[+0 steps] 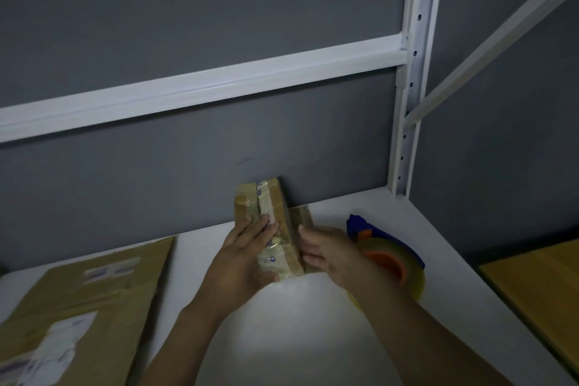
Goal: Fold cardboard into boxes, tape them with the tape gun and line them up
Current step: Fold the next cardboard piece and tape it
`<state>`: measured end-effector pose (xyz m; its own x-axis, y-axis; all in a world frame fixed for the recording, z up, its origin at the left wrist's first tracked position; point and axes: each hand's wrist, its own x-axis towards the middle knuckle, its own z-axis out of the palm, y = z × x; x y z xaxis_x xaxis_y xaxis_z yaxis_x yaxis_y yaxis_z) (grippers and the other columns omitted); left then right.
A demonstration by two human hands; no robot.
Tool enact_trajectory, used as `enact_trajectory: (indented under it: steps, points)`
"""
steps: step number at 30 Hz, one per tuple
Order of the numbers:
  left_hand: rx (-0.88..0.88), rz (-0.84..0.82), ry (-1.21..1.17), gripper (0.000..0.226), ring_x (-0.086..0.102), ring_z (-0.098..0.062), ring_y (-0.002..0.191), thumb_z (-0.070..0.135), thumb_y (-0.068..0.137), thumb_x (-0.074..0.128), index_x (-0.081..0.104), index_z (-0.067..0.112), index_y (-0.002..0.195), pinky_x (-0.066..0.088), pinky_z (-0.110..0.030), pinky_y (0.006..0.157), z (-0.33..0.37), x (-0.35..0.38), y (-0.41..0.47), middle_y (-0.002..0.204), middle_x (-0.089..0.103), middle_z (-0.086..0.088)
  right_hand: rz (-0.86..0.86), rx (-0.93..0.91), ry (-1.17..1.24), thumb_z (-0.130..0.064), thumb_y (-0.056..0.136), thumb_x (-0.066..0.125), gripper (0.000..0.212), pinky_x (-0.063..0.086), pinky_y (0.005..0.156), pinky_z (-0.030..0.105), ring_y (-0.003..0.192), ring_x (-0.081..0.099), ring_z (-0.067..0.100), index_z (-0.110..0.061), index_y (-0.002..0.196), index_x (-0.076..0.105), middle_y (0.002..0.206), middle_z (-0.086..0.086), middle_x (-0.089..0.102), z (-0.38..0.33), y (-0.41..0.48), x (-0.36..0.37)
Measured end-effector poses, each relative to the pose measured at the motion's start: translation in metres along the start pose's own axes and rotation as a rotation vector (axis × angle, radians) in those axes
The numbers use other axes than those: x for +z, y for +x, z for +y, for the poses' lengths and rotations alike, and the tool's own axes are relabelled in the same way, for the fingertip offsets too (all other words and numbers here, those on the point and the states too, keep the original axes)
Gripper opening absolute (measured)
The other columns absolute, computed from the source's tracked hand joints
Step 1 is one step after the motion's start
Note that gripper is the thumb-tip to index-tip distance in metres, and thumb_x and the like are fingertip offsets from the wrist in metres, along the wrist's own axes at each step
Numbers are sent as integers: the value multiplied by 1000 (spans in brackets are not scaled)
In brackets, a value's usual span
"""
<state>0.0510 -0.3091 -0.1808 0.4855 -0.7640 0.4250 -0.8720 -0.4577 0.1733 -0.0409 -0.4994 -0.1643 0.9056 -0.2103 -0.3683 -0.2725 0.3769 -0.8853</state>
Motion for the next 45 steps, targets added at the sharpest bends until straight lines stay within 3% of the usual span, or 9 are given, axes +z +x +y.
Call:
enact_trajectory:
  steps: [5, 12, 15, 22, 25, 28, 35, 39, 45]
  points:
    - [22, 12, -23, 94, 23, -10, 142, 43, 66, 83, 37, 31, 147, 20, -23, 116, 2, 0, 0, 153, 32, 13, 109, 0, 77, -25, 93, 60, 22, 56, 73, 32, 95, 68, 27, -5, 101, 62, 103, 14, 70, 4, 10, 1]
    - [0, 13, -23, 89, 19, -2, 140, 40, 67, 81, 38, 36, 145, 22, -23, 110, 2, -1, 0, 151, 30, 21, 333, -251, -442, -34, 99, 46, 31, 55, 65, 31, 73, 64, 18, -13, 79, 56, 77, 5, 63, 8, 10, 20]
    - [0, 25, -26, 89, 24, -6, 140, 42, 66, 83, 40, 36, 144, 24, -23, 110, 0, -1, 0, 150, 32, 21, 481, -501, -682, -32, 98, 47, 32, 34, 52, 17, 60, 49, 6, -19, 69, 44, 65, -6, 49, -4, -3, 13]
    - [9, 56, -43, 91, 35, -15, 137, 39, 60, 89, 48, 28, 140, 32, -31, 110, 5, 4, 2, 147, 43, 10, 296, -81, -592, -41, 100, 41, 37, 56, 69, 30, 77, 63, 18, -9, 95, 58, 89, 6, 64, 8, 13, 16]
    - [12, 54, -31, 90, 34, -14, 137, 40, 60, 88, 49, 27, 140, 29, -29, 110, 5, 2, 0, 147, 44, 9, 275, 19, -436, -42, 100, 38, 37, 50, 52, 25, 77, 59, 18, -9, 116, 40, 93, 6, 56, 9, 12, 20]
    - [-8, 33, -23, 89, 29, -9, 138, 40, 62, 87, 47, 30, 141, 24, -24, 109, 4, 0, 0, 147, 36, 17, 259, 54, -506, -30, 101, 39, 32, 53, 73, 33, 102, 58, 28, -11, 125, 29, 114, 13, 52, 18, 9, 15]
    - [-58, -68, -272, 94, 24, 0, 141, 35, 69, 83, 27, 42, 145, 20, -13, 113, -3, -15, -1, 151, 28, 24, 101, -819, -1054, -13, 96, 52, 61, 33, 109, 23, 135, 27, 3, -32, 148, 26, 152, -16, 25, 23, -7, -6]
    - [-3, -107, -258, 80, 19, 8, 141, 28, 74, 83, 40, 33, 141, 16, -6, 111, -22, -39, -5, 149, 29, 24, -39, -859, -1363, -21, 94, 59, 72, 14, 114, 21, 142, 11, 4, -32, 149, 14, 151, -25, 2, 2, -2, -25]
    - [97, -192, -163, 51, 20, 6, 140, 25, 93, 58, 41, 27, 141, 14, -8, 113, -46, -42, -1, 145, 39, 21, -174, -1019, -1423, -21, 88, 66, 61, 18, 115, 28, 142, 14, 4, -21, 143, 41, 151, -13, 24, -9, 9, -25]
